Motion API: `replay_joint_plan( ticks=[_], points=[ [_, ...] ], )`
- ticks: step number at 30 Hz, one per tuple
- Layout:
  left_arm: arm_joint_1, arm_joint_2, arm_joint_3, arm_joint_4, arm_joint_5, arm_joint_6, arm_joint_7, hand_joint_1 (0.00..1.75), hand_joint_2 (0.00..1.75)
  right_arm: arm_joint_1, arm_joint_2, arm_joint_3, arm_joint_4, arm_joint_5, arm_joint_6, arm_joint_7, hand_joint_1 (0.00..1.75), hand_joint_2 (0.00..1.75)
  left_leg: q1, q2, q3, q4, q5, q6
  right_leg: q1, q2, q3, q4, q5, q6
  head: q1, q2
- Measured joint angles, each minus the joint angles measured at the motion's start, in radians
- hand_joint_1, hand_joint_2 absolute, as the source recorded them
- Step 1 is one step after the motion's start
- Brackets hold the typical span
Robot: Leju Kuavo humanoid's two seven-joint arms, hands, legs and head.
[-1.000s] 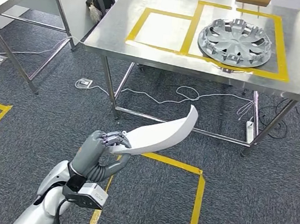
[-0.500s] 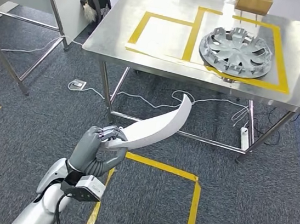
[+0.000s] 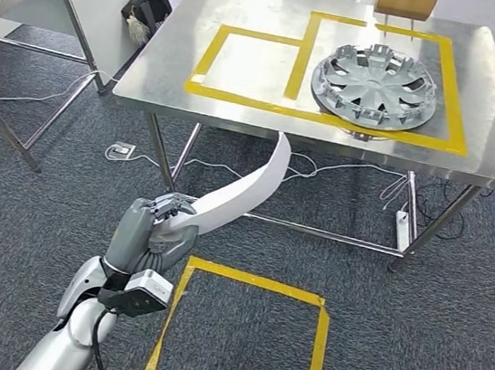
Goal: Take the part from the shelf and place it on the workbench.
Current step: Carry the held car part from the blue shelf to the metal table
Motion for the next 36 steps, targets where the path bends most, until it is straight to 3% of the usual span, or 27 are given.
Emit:
replay_joint_plan(
  ticks=[1,2,3,5,6,8,11,13,16,17,18,21,23,25,27,30,32,33,34,36],
  points=[
    [0.001,0.0,0.002,0.002,0.0,0.002,0.004,1.75,1.75,0.001,0.0,0.0,0.0,0.001,0.0,0.001,0.0,1.75,0.0,0.0,-0.033,0.037,-0.018,-0.001,0.0,0.001,0.005,0.0,-0.005,-0.001,0.0,0.0],
    [0.001,0.0,0.004,0.004,-0.001,0.005,0.009,1.75,1.75,0.002,0.0,0.0,0.0,0.002,0.001,0.001,0.0,1.75,0.0,0.0,-0.049,0.041,-0.015,0.0,0.0,0.003,0.012,0.0,-0.011,0.0,0.0,0.0],
    [0.0,0.0,0.007,0.007,-0.001,0.009,0.013,1.75,1.75,0.004,0.0,0.0,0.0,0.003,0.002,0.002,0.0,1.75,0.0,0.0,-0.045,0.009,0.012,0.002,0.0,0.004,0.021,0.0,-0.018,0.001,0.0,0.0],
    [-0.003,0.0,0.012,0.011,-0.002,0.018,0.022,1.75,1.75,0.004,0.001,0.0,0.0,0.007,0.003,0.002,0.0,1.75,0.0,0.0,-0.003,-0.123,0.105,0.006,0.0,0.006,0.039,0.0,-0.032,0.007,-0.001,0.0],
    [-0.005,-0.001,0.015,0.014,-0.002,0.023,0.026,1.75,1.75,0.004,0.001,0.0,0.0,0.009,0.003,0.002,0.0,1.75,0.0,0.001,0.017,-0.181,0.131,0.01,0.002,0.008,0.045,0.001,-0.04,0.012,-0.002,0.0],
    [-0.01,-0.003,0.019,0.021,-0.006,0.034,0.033,1.75,1.75,0.002,0.001,0.0,0.0,0.013,0.004,0.003,0.0,1.75,-0.001,0.0,0.036,-0.237,0.137,0.018,0.006,0.01,0.052,-0.001,-0.052,0.024,-0.004,0.0],
    [-0.016,-0.009,0.028,0.03,-0.024,0.063,0.047,1.75,1.75,0.002,0.001,0.0,0.0,0.02,0.004,0.004,0.0,1.75,0.003,-0.001,0.057,-0.246,0.14,0.039,0.006,0.005,0.069,0.01,-0.059,0.043,-0.003,0.0],
    [-0.022,-0.015,0.033,0.036,-0.043,0.085,0.059,1.75,1.75,0.0,0.001,0.0,0.0,0.022,0.006,0.005,0.0,1.75,0.004,-0.001,0.073,-0.246,0.14,0.051,0.006,0.0,0.031,0.082,-0.092,0.051,0.0,0.0],
    [-0.029,-0.02,0.038,0.049,-0.069,0.113,0.08,1.75,1.75,0.0,0.001,0.0,0.001,0.025,0.009,0.005,0.0,1.75,0.001,-0.002,0.087,-0.246,0.123,0.057,0.006,-0.001,-0.09,0.259,-0.158,0.056,0.002,0.0],
    [-0.029,-0.021,0.041,0.054,-0.075,0.12,0.085,1.75,1.75,0.002,0.001,0.0,0.001,0.025,0.009,0.005,0.0,1.75,0.001,-0.003,0.095,-0.246,0.116,0.057,0.006,-0.001,-0.112,0.273,-0.159,0.055,0.002,0.0],
    [-0.029,-0.022,0.043,0.059,-0.079,0.124,0.088,1.75,1.75,0.004,0.001,0.0,0.001,0.026,0.008,0.005,0.0,1.75,0.0,-0.006,0.106,-0.246,0.108,0.056,0.006,-0.001,-0.116,0.25,-0.14,0.054,0.002,0.0],
    [-0.033,-0.026,0.049,0.07,-0.084,0.131,0.09,1.75,1.75,0.008,0.001,0.0,0.002,0.027,0.008,0.006,0.0,1.75,-0.001,-0.014,0.138,-0.246,0.083,0.048,0.008,0.005,-0.068,0.062,-0.009,0.046,0.001,0.0],
    [-0.038,-0.03,0.052,0.077,-0.085,0.137,0.094,1.75,1.75,0.009,0.001,0.0,0.003,0.03,0.008,0.006,0.0,1.75,-0.001,-0.018,0.148,-0.249,0.074,0.038,0.012,0.009,-0.044,-0.002,0.031,0.035,0.001,0.0],
    [-0.043,-0.032,0.056,0.083,-0.087,0.144,0.098,1.75,1.75,0.009,0.002,0.0,0.004,0.033,0.007,0.007,0.0,1.75,-0.001,-0.02,0.151,-0.249,0.076,0.027,0.013,0.005,-0.032,-0.01,0.029,0.022,0.0,0.0],
    [-0.048,-0.033,0.061,0.089,-0.089,0.15,0.101,1.75,1.75,0.009,0.002,0.0,0.004,0.036,0.007,0.007,0.0,1.75,-0.002,-0.017,0.131,-0.205,0.079,0.017,0.009,0.001,-0.016,-0.018,0.027,0.01,-0.003,0.0],
    [-0.055,-0.033,0.068,0.098,-0.093,0.159,0.103,1.75,1.75,0.005,0.002,-0.001,0.004,0.039,0.006,0.007,0.0,1.75,0.001,-0.014,0.024,-0.036,0.023,0.004,0.006,-0.006,0.007,-0.023,0.009,-0.002,-0.008,0.0],
    [-0.055,-0.033,0.073,0.106,-0.096,0.162,0.103,1.75,1.75,0.005,0.002,-0.001,0.004,0.041,0.006,0.007,0.0,1.75,0.003,-0.013,-0.036,0.025,-0.007,0.0,0.006,-0.011,0.024,-0.023,-0.007,-0.002,-0.008,0.0],
    [-0.055,-0.033,0.076,0.109,-0.097,0.164,0.103,1.75,1.75,0.006,0.003,-0.001,0.004,0.042,0.006,0.007,0.0,1.75,0.003,-0.012,-0.044,0.01,0.008,0.0,0.006,-0.014,0.036,-0.023,-0.016,-0.002,-0.008,0.0],
    [-0.056,-0.033,0.079,0.112,-0.098,0.166,0.104,1.75,1.75,0.006,0.003,-0.001,0.004,0.042,0.005,0.007,0.0,1.75,0.003,-0.009,-0.037,-0.034,0.043,0.001,0.006,-0.017,0.05,-0.023,-0.026,0.0,-0.008,0.0],
    [-0.059,-0.033,0.083,0.116,-0.1,0.171,0.105,1.75,1.75,0.007,0.004,-0.001,0.004,0.044,0.003,0.007,0.0,1.75,0.001,0.013,-0.002,-0.161,0.134,0.007,0.007,-0.024,0.074,-0.021,-0.048,0.007,-0.009,0.0]
  ],
)
